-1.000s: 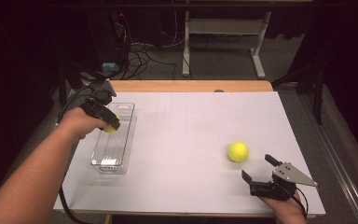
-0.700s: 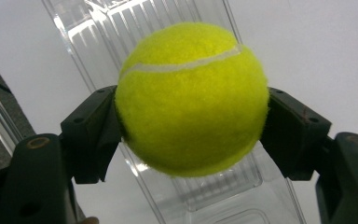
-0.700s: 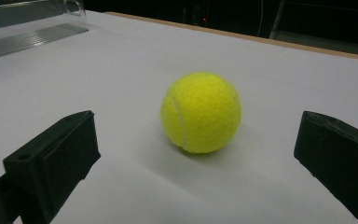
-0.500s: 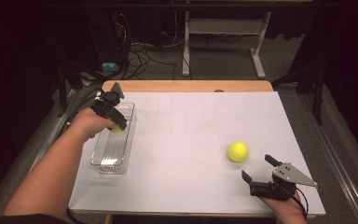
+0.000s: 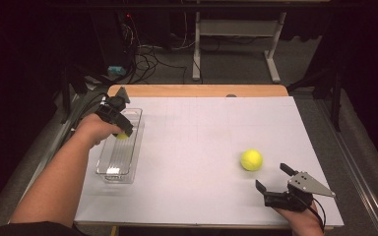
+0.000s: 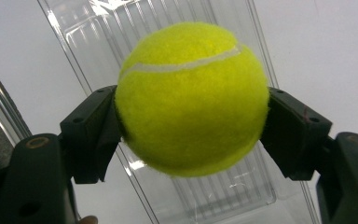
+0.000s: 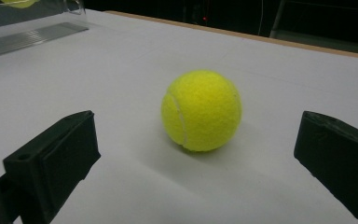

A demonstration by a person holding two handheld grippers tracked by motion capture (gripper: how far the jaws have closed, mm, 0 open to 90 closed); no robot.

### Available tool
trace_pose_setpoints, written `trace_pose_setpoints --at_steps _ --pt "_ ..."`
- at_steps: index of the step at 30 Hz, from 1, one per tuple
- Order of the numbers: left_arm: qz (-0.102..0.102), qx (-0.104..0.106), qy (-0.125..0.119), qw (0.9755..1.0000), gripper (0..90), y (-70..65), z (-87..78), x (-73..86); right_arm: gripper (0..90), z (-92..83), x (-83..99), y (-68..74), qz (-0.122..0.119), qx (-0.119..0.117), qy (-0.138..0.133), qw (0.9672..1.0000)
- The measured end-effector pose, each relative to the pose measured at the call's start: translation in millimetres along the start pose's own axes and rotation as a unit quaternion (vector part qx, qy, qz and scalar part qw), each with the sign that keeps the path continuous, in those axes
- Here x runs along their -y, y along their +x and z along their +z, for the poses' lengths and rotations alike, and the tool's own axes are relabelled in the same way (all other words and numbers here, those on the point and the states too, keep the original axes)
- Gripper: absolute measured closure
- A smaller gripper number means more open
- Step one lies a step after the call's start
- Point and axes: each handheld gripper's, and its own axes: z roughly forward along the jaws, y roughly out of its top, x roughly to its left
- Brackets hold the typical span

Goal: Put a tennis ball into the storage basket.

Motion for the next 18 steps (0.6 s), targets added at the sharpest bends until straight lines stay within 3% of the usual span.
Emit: trace_pose_setpoints --at_steps 1,3,4,6,13,18 --pt "0.0 -0.001 0.0 1.0 26.2 0.9 -0.7 0.2 0.0 0.0 0.0 0.1 0.0 0.0 0.0 1.0" --pt "-0.004 0.004 -0.007 1.0 9.8 1.9 -3.0 0.3 0.0 0.0 -0.1 0.1 -0.001 0.0 0.0 1.0" --pt "-0.003 0.015 -0.005 0.9999 9.8 2.0 -3.8 0.4 0.0 -0.1 -0.1 0.1 -0.001 0.0 0.0 1.0" --pt "0.004 0.013 -0.004 0.9999 0.5 -0.6 -5.1 1.4 0.0 -0.2 -0.1 -0.1 -0.001 0.0 0.0 1.0" --pt "0.008 0.016 -0.009 0.9998 0.7 -6.4 -9.2 4.3 0.0 -0.4 -0.3 -0.3 -0.002 0.001 -0.001 1.0" --pt "0.03 0.021 -0.012 0.9993 0.7 -19.6 -10.8 6.1 0.0 -0.3 -0.2 -0.5 -0.001 0.002 0.0 1.0"
